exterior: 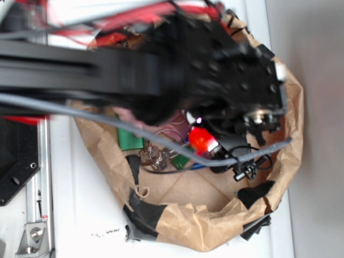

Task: Grab the carrot.

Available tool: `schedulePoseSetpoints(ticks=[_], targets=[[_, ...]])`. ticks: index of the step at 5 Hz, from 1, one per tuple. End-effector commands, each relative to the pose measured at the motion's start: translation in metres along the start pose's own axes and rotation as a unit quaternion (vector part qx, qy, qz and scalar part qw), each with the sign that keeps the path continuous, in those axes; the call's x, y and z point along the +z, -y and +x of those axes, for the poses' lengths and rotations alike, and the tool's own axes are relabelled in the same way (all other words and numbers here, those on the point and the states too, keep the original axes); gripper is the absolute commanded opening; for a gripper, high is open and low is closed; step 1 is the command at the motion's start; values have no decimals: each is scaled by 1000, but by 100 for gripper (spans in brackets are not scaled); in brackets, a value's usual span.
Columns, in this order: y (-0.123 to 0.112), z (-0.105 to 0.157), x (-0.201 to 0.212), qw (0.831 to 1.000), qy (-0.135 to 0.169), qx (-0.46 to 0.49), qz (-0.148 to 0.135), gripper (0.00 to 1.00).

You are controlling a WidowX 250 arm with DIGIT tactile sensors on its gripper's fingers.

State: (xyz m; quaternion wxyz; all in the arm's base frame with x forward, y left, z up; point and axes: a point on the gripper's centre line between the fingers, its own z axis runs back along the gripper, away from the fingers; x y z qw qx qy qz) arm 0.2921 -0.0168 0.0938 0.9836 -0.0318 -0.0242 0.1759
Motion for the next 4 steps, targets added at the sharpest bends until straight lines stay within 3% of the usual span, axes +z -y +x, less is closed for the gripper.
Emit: schedulePoseSetpoints(ticks=[1,2,4], targets=[[-11,9,111,971,37,-237,-5,0],[-9,-2,135,964,14,-265,4,0],[-19,-8,132,967,16,-253,24,0]])
